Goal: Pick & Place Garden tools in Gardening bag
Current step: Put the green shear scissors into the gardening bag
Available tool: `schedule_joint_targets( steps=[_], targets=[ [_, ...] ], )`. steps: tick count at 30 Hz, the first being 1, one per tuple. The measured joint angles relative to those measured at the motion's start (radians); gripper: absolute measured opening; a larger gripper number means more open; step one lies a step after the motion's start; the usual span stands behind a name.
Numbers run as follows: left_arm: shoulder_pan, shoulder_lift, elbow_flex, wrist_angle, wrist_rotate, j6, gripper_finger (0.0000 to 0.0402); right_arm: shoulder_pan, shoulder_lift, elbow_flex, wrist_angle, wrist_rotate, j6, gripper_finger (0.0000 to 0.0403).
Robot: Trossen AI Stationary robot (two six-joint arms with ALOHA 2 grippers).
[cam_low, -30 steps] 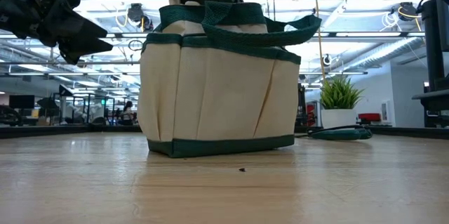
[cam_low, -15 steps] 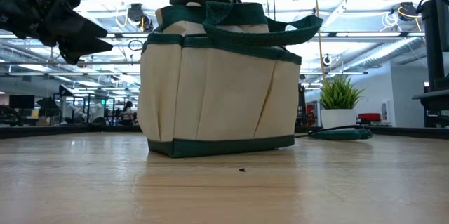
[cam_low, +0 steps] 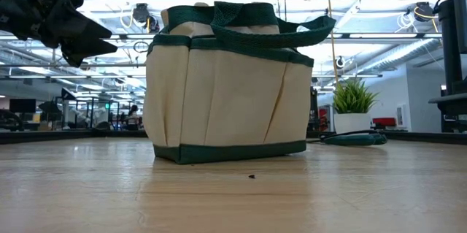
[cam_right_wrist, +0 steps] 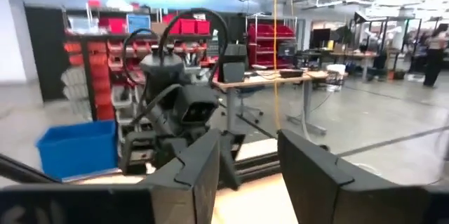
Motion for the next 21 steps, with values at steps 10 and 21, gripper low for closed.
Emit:
schedule_joint_targets(
  steps=[10, 21],
  targets=[
    [0.0, 0.0, 0.0, 0.0, 0.0, 0.008, 0.0212, -0.001, -0.251, 0.0, -0.604, 0.214, 0.13, 0.0125],
    [0.0, 0.0, 0.0, -0.001, 0.0, 0.009, 0.0212, 0.01, -0.418, 0.001, -1.207, 0.2, 0.547, 0.0125]
  ],
)
